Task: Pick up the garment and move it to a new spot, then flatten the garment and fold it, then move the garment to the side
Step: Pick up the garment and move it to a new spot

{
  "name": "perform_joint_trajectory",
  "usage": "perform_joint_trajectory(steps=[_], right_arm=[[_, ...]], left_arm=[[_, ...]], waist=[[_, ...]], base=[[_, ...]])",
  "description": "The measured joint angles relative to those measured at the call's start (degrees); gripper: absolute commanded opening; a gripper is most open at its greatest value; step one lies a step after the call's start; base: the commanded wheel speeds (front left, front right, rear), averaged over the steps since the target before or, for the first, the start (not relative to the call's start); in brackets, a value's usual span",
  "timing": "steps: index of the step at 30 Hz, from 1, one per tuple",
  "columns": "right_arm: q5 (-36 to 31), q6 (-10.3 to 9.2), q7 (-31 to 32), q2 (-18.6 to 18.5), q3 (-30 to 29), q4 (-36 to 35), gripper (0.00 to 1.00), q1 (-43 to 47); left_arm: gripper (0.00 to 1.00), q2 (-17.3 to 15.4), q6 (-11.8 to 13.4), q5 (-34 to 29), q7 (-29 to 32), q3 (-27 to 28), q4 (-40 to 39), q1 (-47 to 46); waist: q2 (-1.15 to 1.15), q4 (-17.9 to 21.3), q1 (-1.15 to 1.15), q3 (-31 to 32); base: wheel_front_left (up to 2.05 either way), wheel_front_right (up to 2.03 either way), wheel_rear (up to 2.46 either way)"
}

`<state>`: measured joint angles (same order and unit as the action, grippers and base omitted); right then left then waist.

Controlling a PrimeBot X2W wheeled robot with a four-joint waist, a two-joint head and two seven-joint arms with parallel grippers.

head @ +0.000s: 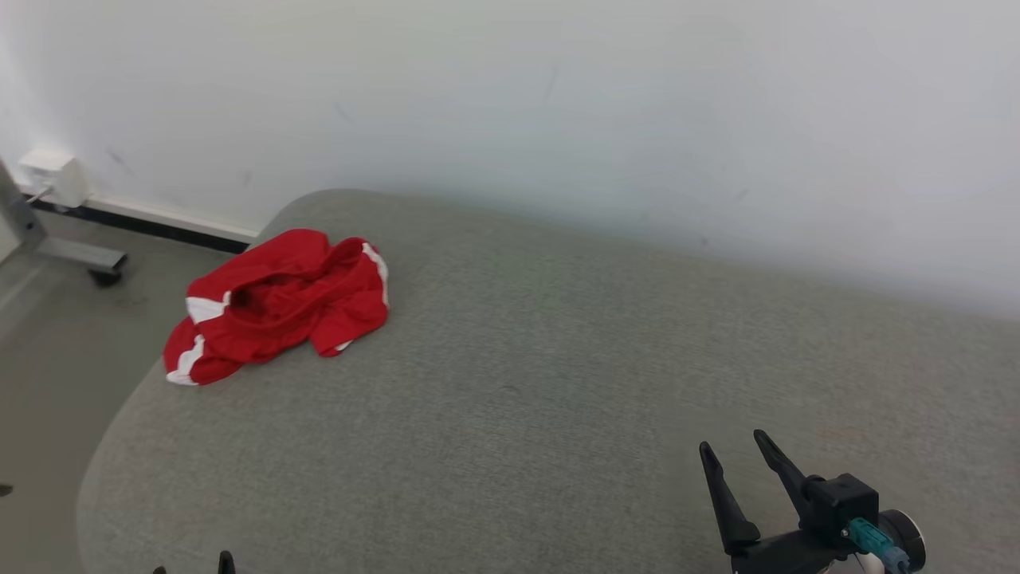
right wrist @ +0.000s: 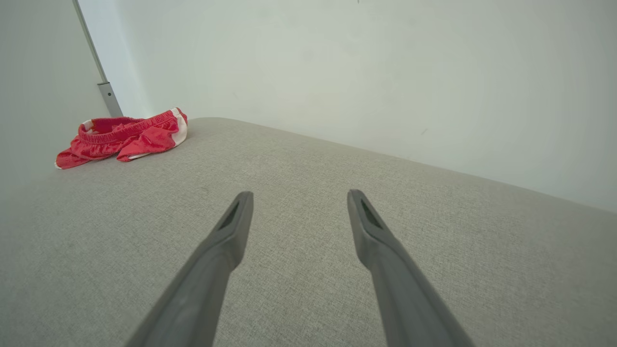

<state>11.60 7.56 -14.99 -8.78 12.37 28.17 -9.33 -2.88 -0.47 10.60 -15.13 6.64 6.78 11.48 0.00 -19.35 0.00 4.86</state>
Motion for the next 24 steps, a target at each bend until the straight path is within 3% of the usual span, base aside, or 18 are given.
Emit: perform_joint_trajectory(steps=[10, 24], right_arm=[[0.16, 0.0, 0.0, 0.6, -0.22, 0.27, 1.0, 0.0], [-0.03, 0.0, 0.0, 0.42, -0.65, -0.43, 1.0, 0.25]], left_arm=[[1.0, -0.01, -0.11, -0.19, 0.0, 1.38, -0.36, 0.76], [1.0, -0.22, -0.58, -0.34, 0.0, 0.89, 1.99, -1.44]], waist=[[0.0, -5.27, 0.0, 0.11], [0.01, -5.24, 0.0, -1.1]], base=[[0.0, 0.0, 0.0], [0.0, 0.0, 0.0]])
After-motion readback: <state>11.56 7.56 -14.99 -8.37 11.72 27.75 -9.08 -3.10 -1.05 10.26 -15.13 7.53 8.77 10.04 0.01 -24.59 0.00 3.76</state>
